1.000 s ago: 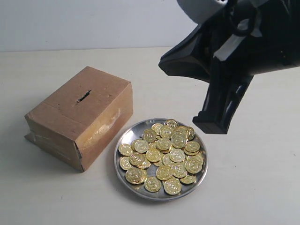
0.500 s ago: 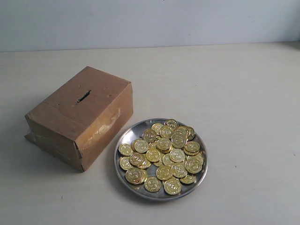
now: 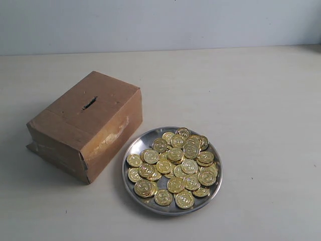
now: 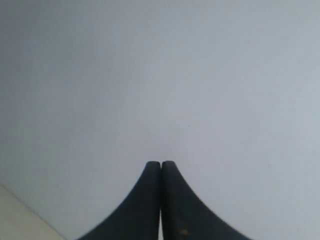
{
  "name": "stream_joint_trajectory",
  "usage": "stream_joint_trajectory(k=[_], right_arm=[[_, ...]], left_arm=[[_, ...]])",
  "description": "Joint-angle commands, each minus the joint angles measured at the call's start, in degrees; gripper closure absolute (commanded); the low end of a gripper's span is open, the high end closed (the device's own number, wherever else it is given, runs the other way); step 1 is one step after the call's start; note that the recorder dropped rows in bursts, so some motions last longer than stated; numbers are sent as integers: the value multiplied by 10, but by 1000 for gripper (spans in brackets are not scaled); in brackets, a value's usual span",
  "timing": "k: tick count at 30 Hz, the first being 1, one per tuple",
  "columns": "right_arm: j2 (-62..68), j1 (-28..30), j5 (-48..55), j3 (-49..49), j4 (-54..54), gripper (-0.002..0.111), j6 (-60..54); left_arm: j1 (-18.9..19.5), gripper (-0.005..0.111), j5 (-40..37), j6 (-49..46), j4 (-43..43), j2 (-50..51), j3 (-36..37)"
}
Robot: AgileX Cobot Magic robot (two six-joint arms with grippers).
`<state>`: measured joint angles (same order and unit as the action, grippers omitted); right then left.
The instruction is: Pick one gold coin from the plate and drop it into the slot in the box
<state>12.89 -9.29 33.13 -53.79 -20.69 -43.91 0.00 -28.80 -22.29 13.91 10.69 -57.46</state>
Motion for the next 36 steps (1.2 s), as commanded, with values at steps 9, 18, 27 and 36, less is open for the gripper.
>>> stream_joint_trajectory(k=[9,18,27,36], right_arm=[[-102,155,-3,3,-3,108,5],[-129,160,-31,63,-31,108,5],[-129,160,-41,253,-31,108,5],[-129,160,-16,281,-31,108,5]], left_arm=[[0,61,2,0,1,-98,92],[0,61,3,0,1,-107,170],[0,61,2,0,1,-107,265],[0,61,-2,0,1,-107,289]])
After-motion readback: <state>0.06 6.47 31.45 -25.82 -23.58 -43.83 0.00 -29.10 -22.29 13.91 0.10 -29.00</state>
